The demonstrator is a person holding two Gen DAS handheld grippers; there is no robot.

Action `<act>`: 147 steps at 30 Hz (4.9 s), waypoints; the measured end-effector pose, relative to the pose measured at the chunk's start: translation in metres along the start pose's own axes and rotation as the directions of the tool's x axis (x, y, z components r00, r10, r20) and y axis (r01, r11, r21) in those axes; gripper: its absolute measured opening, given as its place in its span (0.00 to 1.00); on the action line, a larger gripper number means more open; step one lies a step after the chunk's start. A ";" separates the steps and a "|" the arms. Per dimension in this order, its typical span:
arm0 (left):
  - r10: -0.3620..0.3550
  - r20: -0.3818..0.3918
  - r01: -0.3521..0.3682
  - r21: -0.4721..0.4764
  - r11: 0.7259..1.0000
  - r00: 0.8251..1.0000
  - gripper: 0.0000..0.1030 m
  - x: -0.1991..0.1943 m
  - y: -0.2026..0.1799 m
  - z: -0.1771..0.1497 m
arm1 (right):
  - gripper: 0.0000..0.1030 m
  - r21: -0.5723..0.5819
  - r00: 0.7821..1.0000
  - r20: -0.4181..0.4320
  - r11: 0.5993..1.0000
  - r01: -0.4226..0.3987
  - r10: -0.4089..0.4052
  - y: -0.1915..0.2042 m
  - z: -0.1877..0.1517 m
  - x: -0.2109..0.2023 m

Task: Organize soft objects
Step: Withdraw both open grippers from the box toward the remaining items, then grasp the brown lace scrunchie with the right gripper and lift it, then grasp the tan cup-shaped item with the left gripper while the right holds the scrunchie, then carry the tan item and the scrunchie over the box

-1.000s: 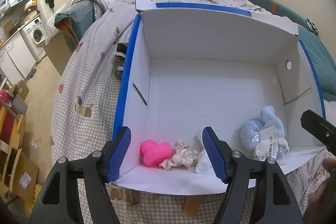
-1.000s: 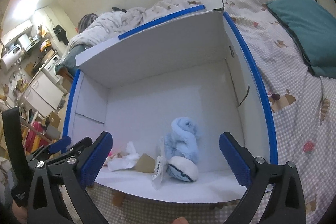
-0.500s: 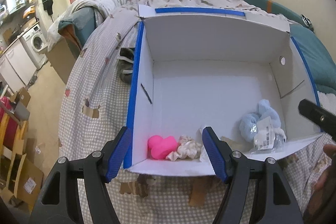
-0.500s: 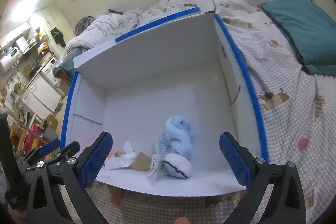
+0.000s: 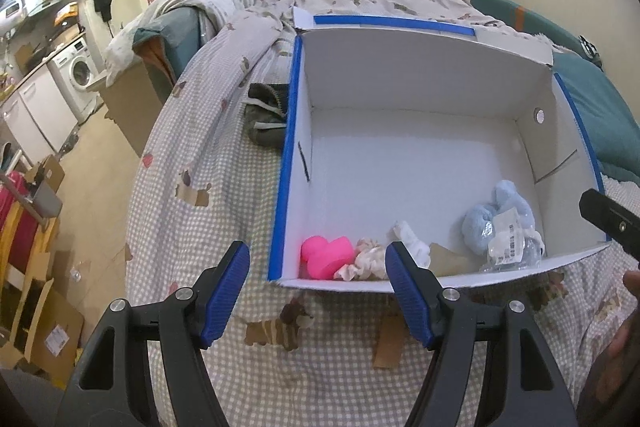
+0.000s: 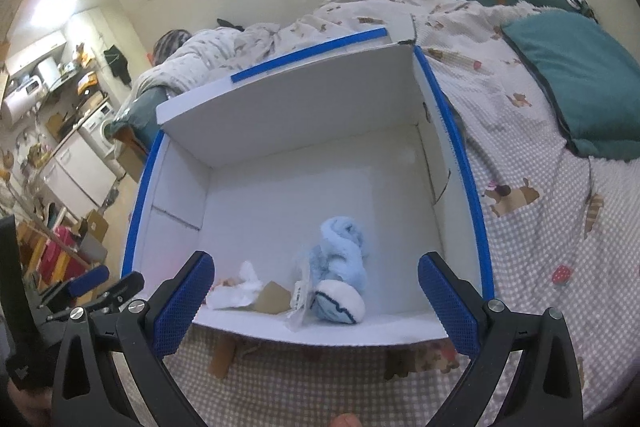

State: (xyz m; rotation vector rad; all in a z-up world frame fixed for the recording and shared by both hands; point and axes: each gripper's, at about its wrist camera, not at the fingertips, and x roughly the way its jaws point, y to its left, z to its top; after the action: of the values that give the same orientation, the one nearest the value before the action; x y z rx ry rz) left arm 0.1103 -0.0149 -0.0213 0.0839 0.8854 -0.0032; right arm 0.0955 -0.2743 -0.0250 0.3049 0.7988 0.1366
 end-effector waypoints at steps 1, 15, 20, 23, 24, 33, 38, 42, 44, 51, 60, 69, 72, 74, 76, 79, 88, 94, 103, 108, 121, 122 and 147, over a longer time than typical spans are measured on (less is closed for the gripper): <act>0.000 -0.002 0.000 -0.006 1.000 1.000 0.66 -0.001 0.002 -0.002 | 1.00 -0.003 1.000 -0.001 1.000 -0.001 0.001 0.001 -0.001 -0.001; -0.015 -0.011 0.015 -0.037 0.999 1.000 0.66 -0.025 0.008 -0.021 | 1.00 -0.004 0.999 -0.026 0.999 -0.038 0.038 0.015 -0.029 -0.018; -0.014 -0.031 0.013 -0.040 0.999 0.999 0.66 -0.029 0.012 -0.030 | 1.00 0.025 0.998 -0.038 0.999 -0.042 0.043 0.015 -0.041 -0.023; 0.002 -0.035 -0.003 -0.049 0.999 0.999 0.66 -0.032 0.017 -0.035 | 1.00 0.021 0.998 -0.052 0.999 -0.043 0.044 0.014 -0.048 -0.025; 0.008 -0.037 -0.010 -0.056 0.998 0.999 0.66 -0.032 0.020 -0.036 | 1.00 0.016 0.997 -0.064 0.999 -0.042 0.043 0.014 -0.050 -0.025; 0.009 -0.109 -0.025 -0.147 0.989 0.994 0.66 -0.020 0.045 -0.043 | 1.00 -0.092 0.960 -0.278 0.994 -0.054 0.027 0.026 -0.080 0.007; -0.015 -0.154 -0.018 -0.206 0.978 0.988 0.66 -0.012 0.053 -0.045 | 0.88 -0.122 0.937 -0.350 0.990 -0.072 0.026 0.036 -0.088 0.030; -0.015 -0.203 -0.034 -0.233 0.972 0.979 0.66 0.000 0.055 -0.048 | 0.87 -0.125 0.930 -0.369 0.990 -0.060 0.009 0.044 -0.088 0.049; -0.013 -0.218 -0.044 -0.254 0.966 0.976 0.66 0.005 0.058 -0.049 | 0.87 -0.117 0.933 -0.361 0.992 -0.055 0.009 0.050 -0.085 0.058; -0.006 -0.266 -0.065 -0.256 0.964 0.964 0.66 0.023 0.056 -0.049 | 0.87 -0.133 0.956 -0.284 0.990 0.036 -0.073 0.071 -0.074 0.100; -0.033 -0.287 -0.037 -0.235 0.971 0.957 0.66 0.033 0.044 -0.048 | 0.33 -0.154 0.937 -0.328 0.986 0.067 -0.115 0.071 -0.072 0.127; -0.026 -0.301 -0.043 -0.219 0.975 0.953 0.66 0.040 0.040 -0.048 | 0.13 -0.188 0.944 -0.319 0.982 0.029 -0.089 0.076 -0.070 0.094; -0.029 -0.309 -0.038 -0.210 0.977 0.951 0.66 0.043 0.036 -0.049 | 0.13 -0.191 0.945 -0.316 0.981 0.025 -0.085 0.076 -0.067 0.081; -0.029 -0.321 -0.034 -0.190 0.981 0.947 0.66 0.046 0.029 -0.052 | 0.13 -0.193 0.945 -0.316 0.981 0.022 -0.083 0.074 -0.066 0.069; -0.041 -0.337 -0.015 -0.163 0.986 0.941 0.66 0.053 0.021 -0.055 | 0.13 -0.187 0.945 -0.316 0.982 0.025 -0.084 0.066 -0.063 0.059; -0.070 -0.355 0.036 -0.102 0.994 0.932 0.66 0.061 0.003 -0.058 | 0.13 -0.168 0.946 -0.313 0.985 0.029 -0.081 0.058 -0.060 0.046; -0.164 -0.394 0.202 0.058 0.978 0.904 0.65 0.087 -0.048 -0.063 | 0.13 -0.091 0.952 -0.293 0.993 0.069 -0.093 0.027 -0.067 0.029; -0.201 -0.410 0.194 -0.058 0.979 0.890 0.23 0.105 -0.024 -0.059 | 0.13 -0.047 0.954 -0.292 0.998 0.052 -0.064 0.017 -0.064 0.027; -0.304 -0.385 0.233 -0.221 0.947 0.871 0.08 0.097 0.019 -0.054 | 0.13 -0.052 0.957 -0.286 0.998 0.038 -0.052 0.022 -0.064 0.032; -0.232 -0.377 0.168 -0.196 0.966 0.897 0.08 0.076 0.029 -0.060 | 0.13 -0.063 0.961 -0.272 0.997 0.035 -0.050 0.023 -0.065 0.027; -0.112 -0.353 0.043 -0.197 0.979 0.929 0.08 0.042 0.061 -0.069 | 0.13 -0.087 0.962 -0.270 0.996 0.022 -0.045 0.032 -0.073 0.023; -0.109 -0.354 0.039 -0.198 0.979 0.929 0.08 0.040 0.064 -0.071 | 0.13 -0.087 0.962 -0.268 0.996 0.023 -0.045 0.032 -0.074 0.021; 0.019 0.072 -0.008 -0.151 0.988 0.997 0.08 -0.060 0.015 -0.042 | 0.13 -0.164 0.990 0.012 0.977 -0.134 0.138 0.061 -0.048 -0.036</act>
State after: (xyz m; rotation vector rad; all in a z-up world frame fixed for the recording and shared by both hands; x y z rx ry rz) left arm 0.0402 0.0014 0.0001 -0.0514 0.8093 0.0727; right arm 0.0352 -0.2143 -0.0122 0.2060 0.7383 0.3243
